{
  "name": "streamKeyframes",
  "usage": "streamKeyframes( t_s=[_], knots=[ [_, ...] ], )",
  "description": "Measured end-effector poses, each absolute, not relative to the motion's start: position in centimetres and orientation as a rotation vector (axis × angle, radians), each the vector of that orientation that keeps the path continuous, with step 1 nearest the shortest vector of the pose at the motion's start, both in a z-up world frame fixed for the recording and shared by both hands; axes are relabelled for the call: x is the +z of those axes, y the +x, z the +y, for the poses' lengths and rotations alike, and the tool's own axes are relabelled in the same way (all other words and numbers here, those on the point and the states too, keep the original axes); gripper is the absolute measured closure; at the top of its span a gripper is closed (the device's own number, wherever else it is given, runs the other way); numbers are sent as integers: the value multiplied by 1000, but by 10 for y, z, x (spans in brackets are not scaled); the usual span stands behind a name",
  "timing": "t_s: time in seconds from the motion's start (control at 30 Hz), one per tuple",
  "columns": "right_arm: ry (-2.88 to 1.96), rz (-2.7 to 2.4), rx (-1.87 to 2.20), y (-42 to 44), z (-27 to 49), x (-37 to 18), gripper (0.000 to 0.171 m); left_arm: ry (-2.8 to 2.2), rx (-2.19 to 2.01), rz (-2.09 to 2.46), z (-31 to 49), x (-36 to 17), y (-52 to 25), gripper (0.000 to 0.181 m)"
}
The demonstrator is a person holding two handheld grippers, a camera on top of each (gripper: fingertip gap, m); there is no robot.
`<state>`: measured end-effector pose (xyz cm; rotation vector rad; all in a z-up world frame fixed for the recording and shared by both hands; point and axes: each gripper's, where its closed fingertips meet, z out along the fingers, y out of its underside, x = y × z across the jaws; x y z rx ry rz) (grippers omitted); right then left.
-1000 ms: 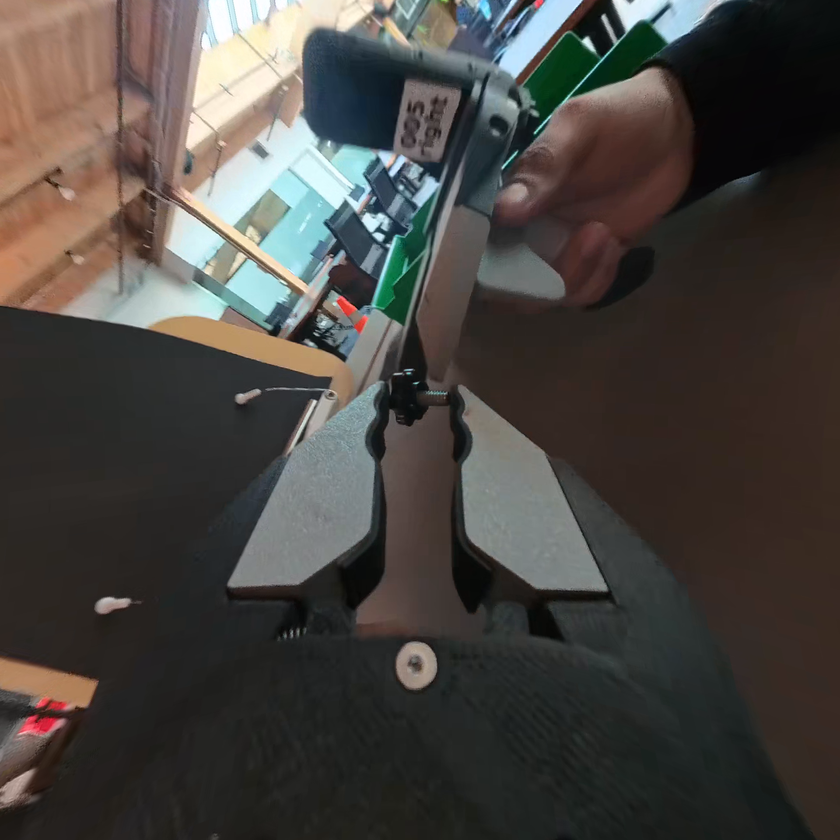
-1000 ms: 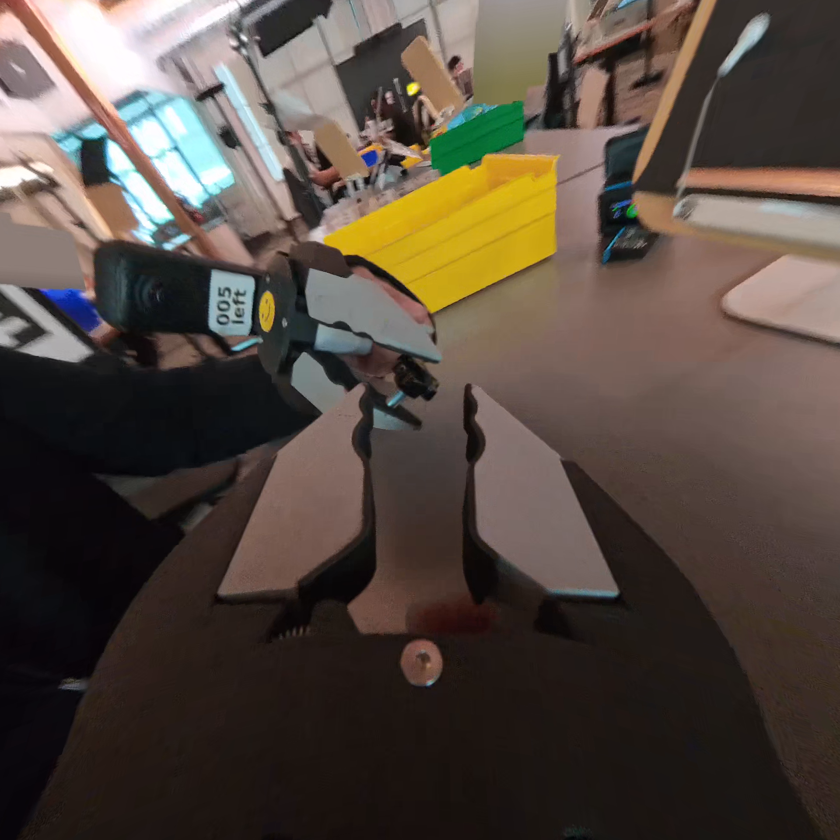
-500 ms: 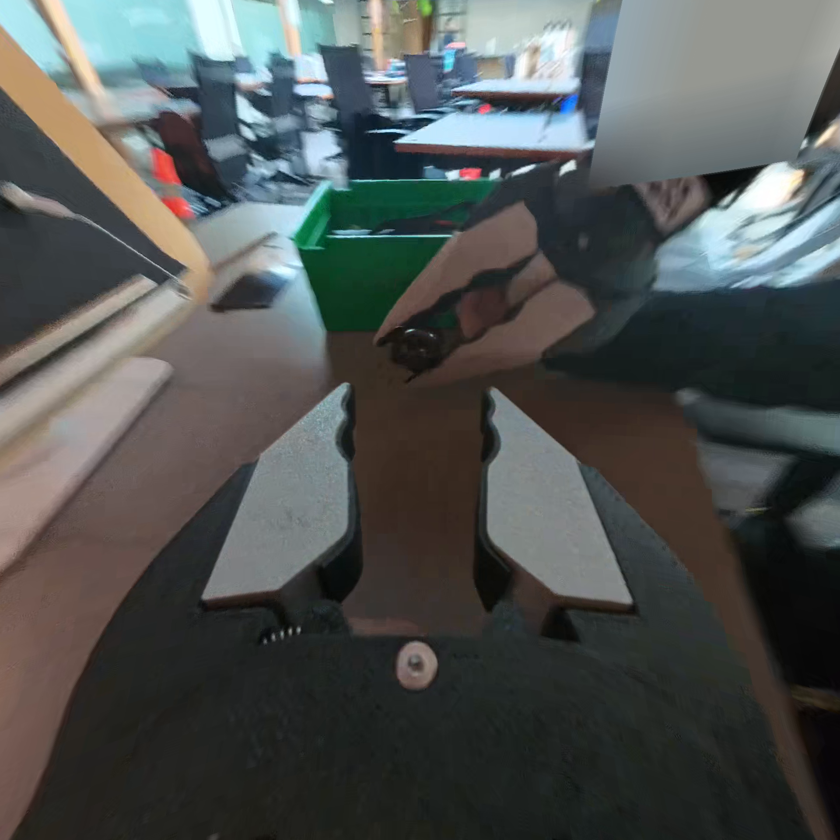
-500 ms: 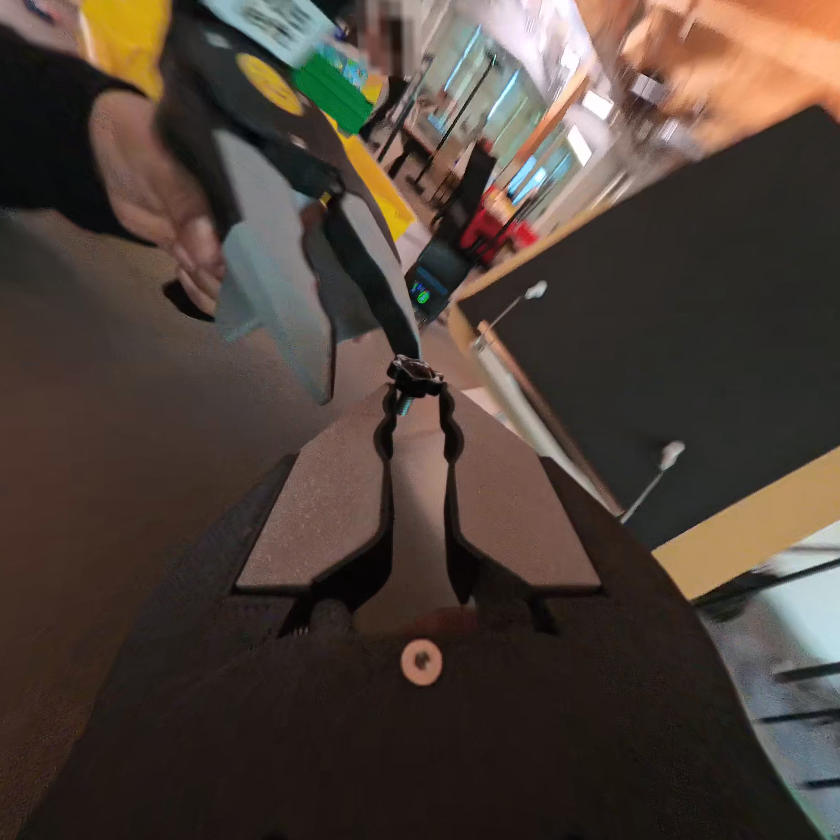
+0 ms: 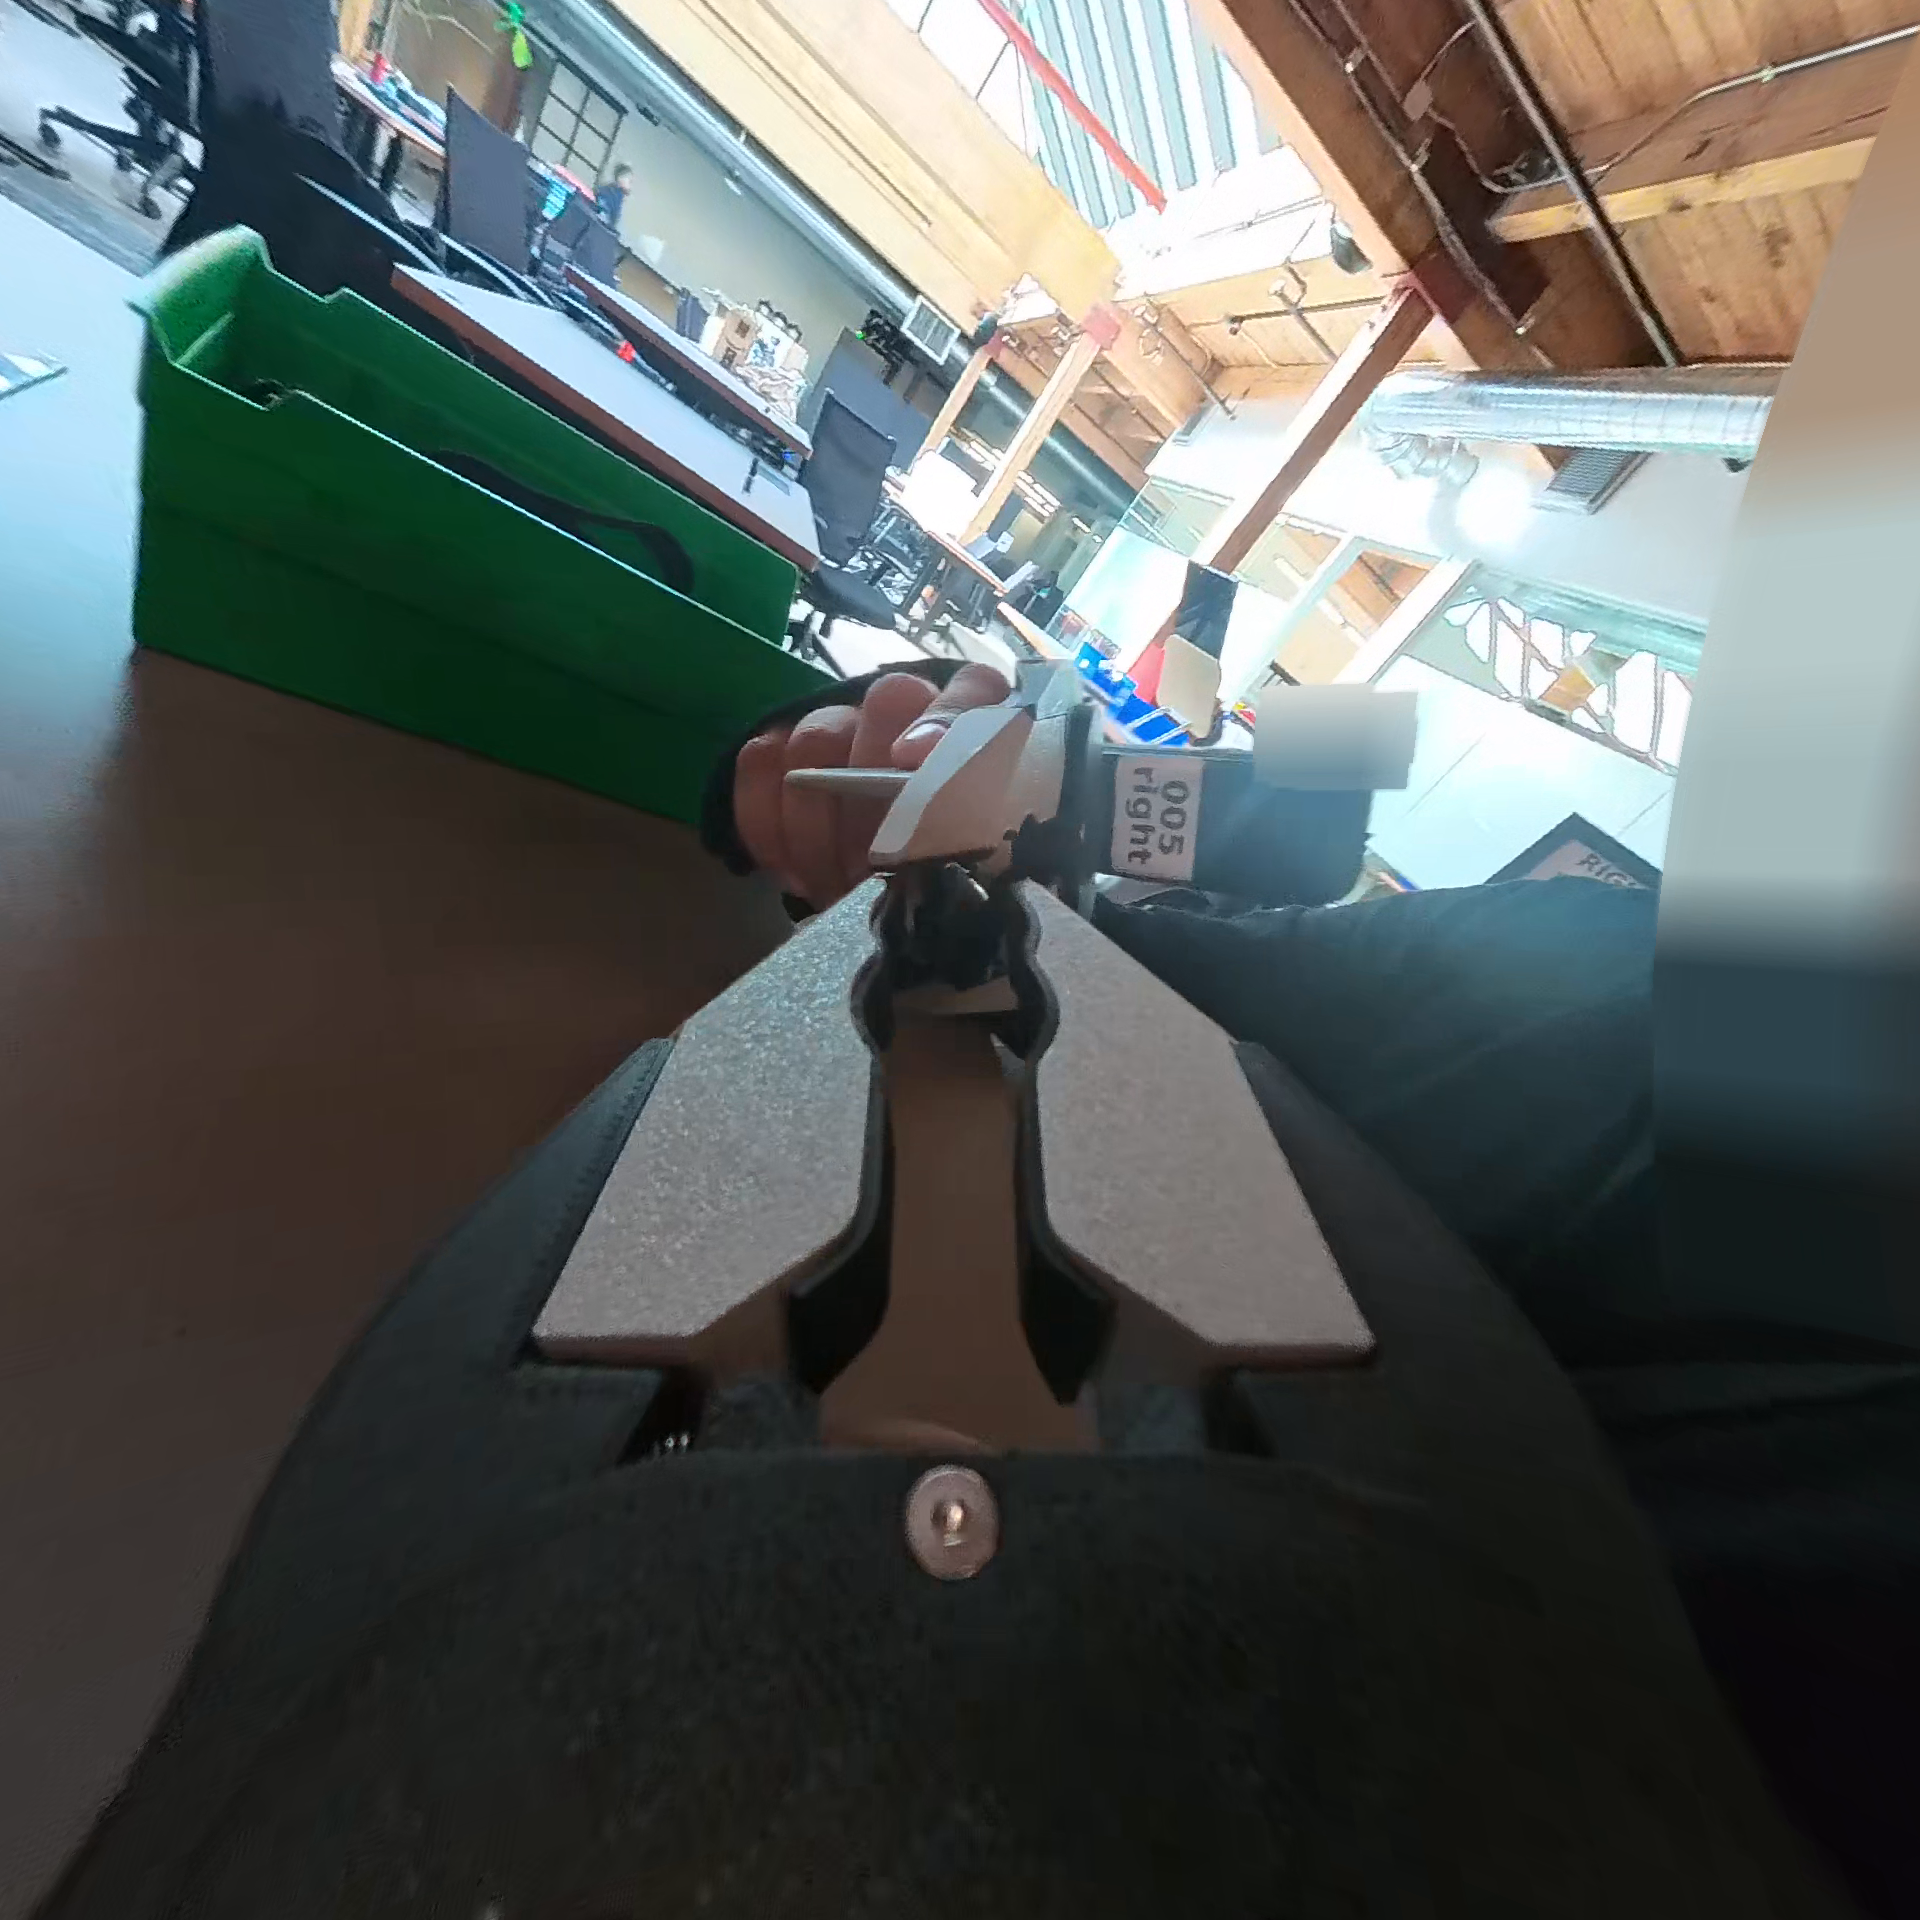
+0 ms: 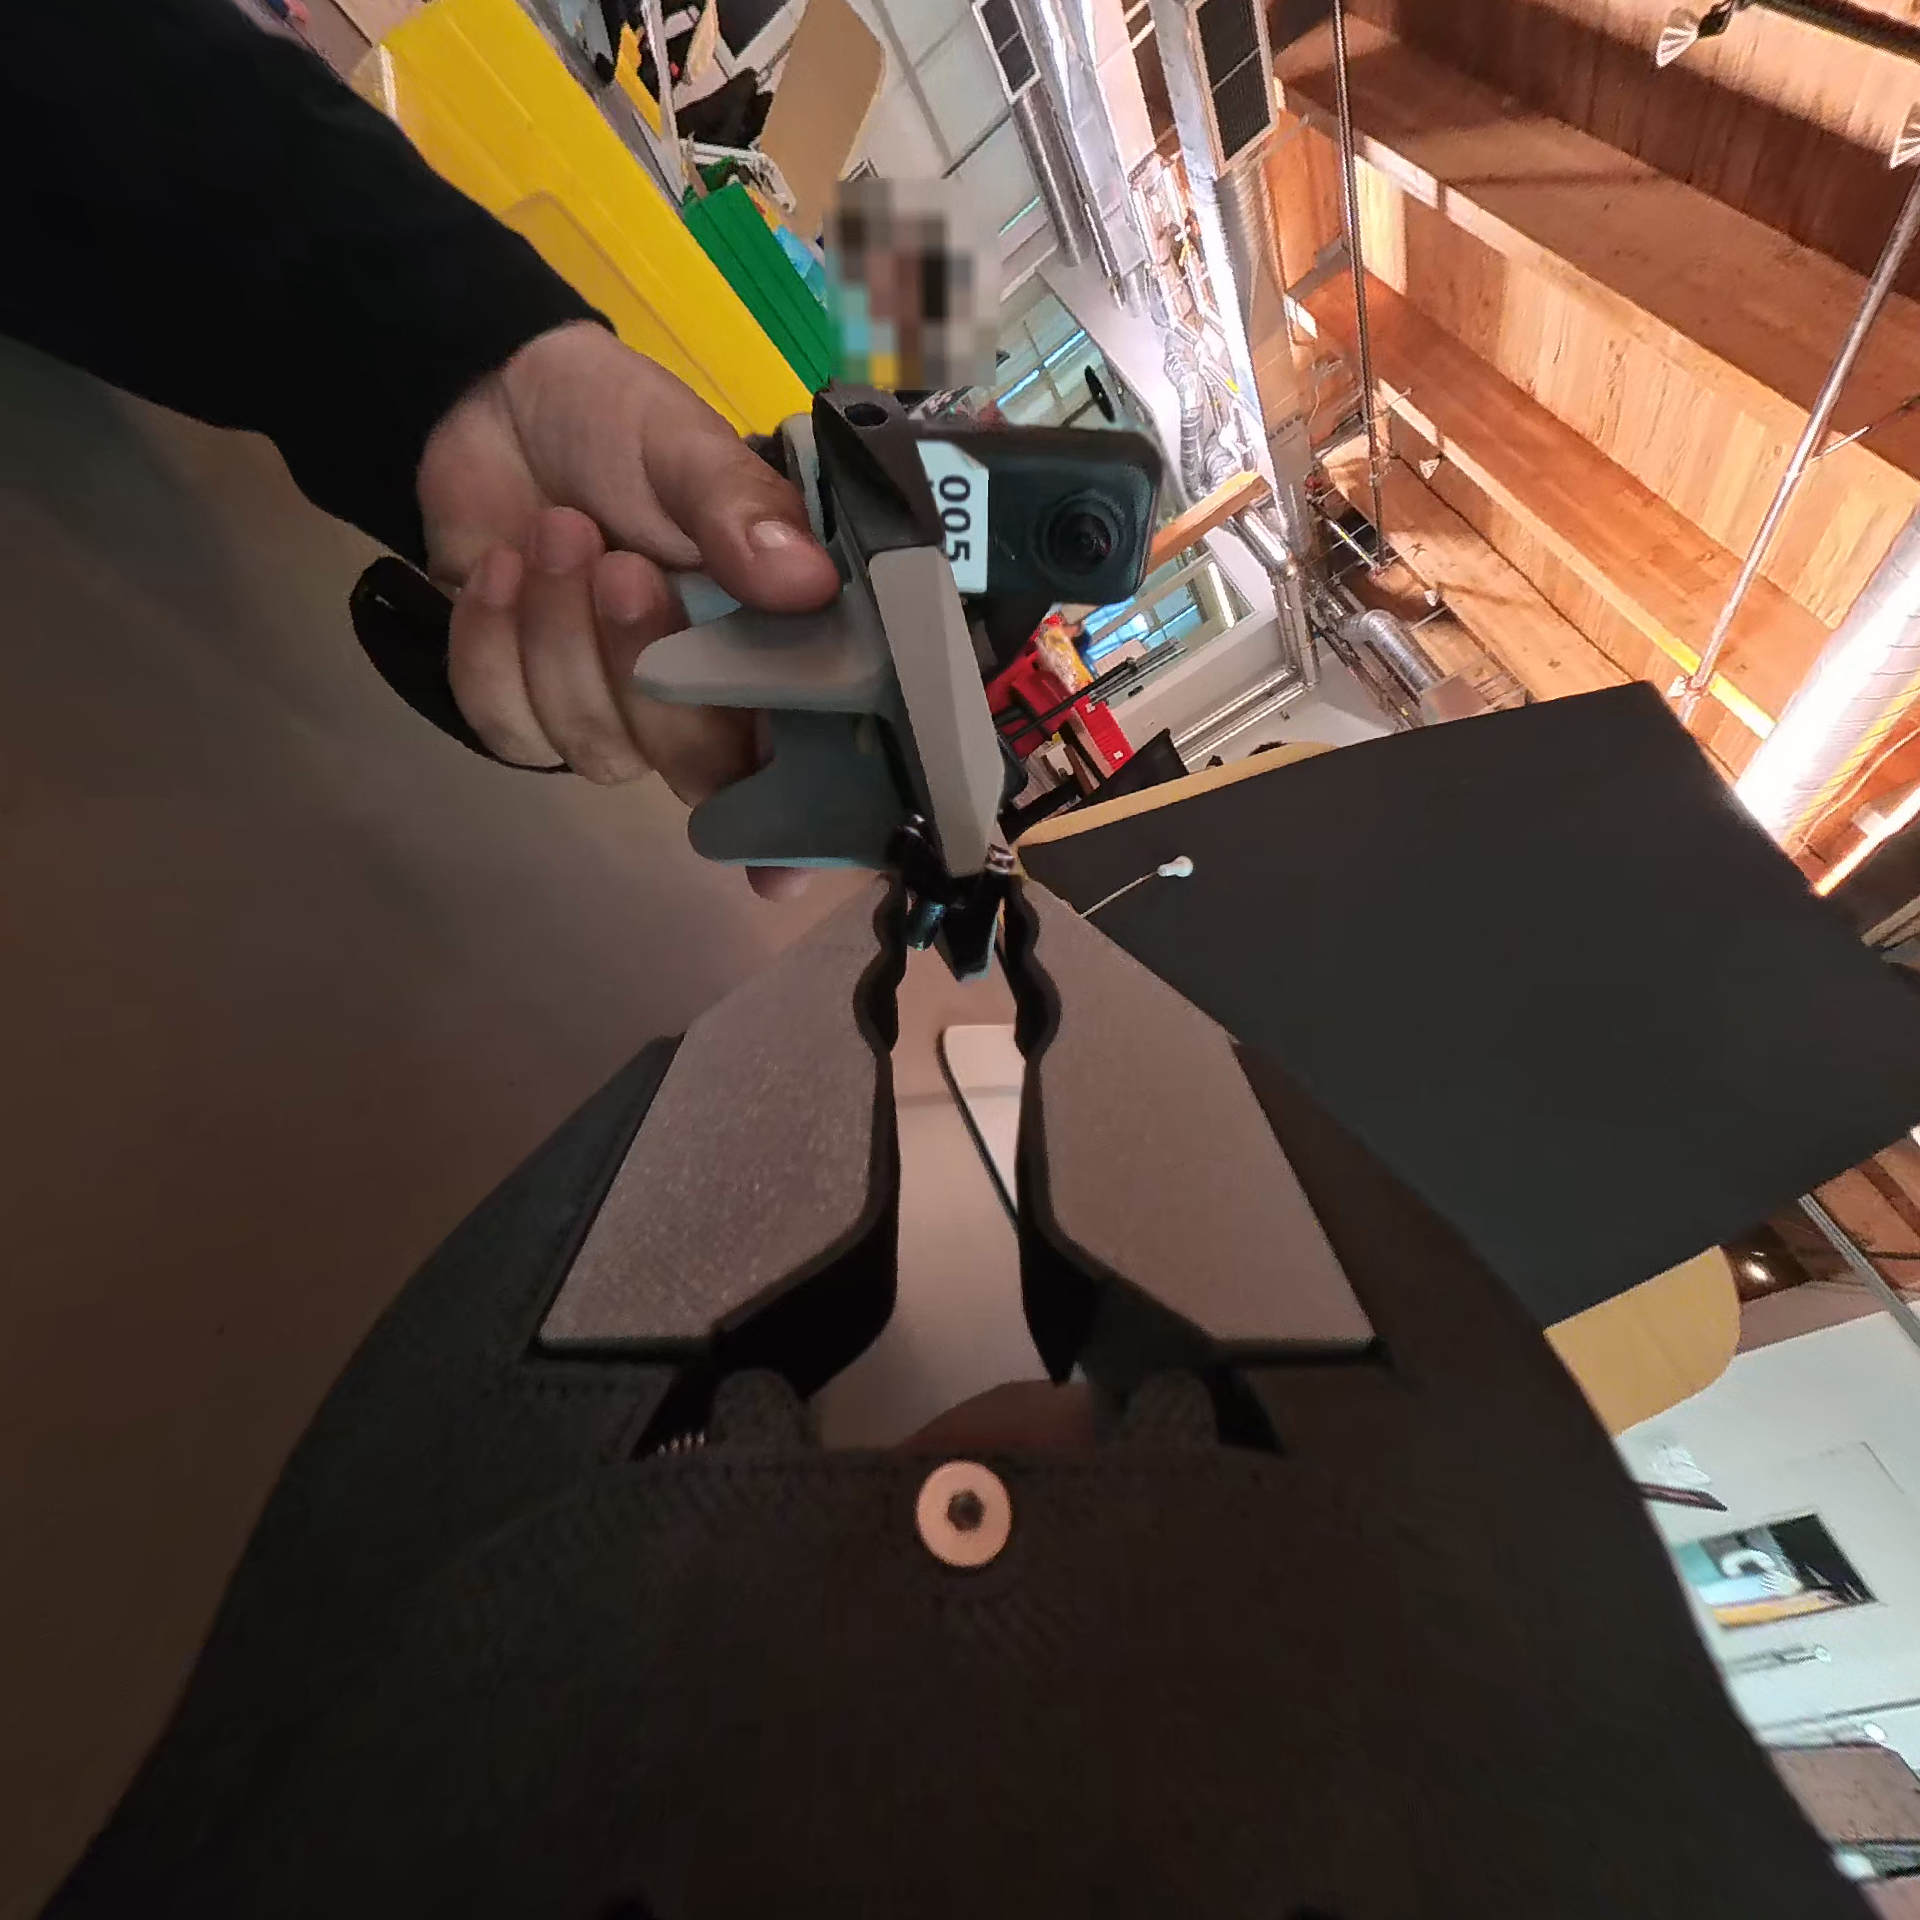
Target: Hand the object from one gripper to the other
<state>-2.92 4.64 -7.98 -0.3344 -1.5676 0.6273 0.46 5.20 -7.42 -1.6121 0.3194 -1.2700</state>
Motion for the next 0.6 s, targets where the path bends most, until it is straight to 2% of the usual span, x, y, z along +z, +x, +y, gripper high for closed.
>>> streamKeyframes(
  t_s=[0.07, 0.13, 0.23, 0.6],
  knots=[
    [-332, -1571, 634, -28, 44, -79, 157, -1611, -1313, 312, 50, -74, 4, 164],
    [-321, -1550, 626, -28, 44, -77, 158, -1639, -1290, 277, 55, -80, -3, 142],
    [-369, -1579, 610, -32, 50, -84, 157, -1617, -1258, 306, 54, -79, -4, 164],
    [-499, -1532, 636, -33, 71, -87, 159, -1652, -867, 333, 69, -79, -25, 168]
  ],
)
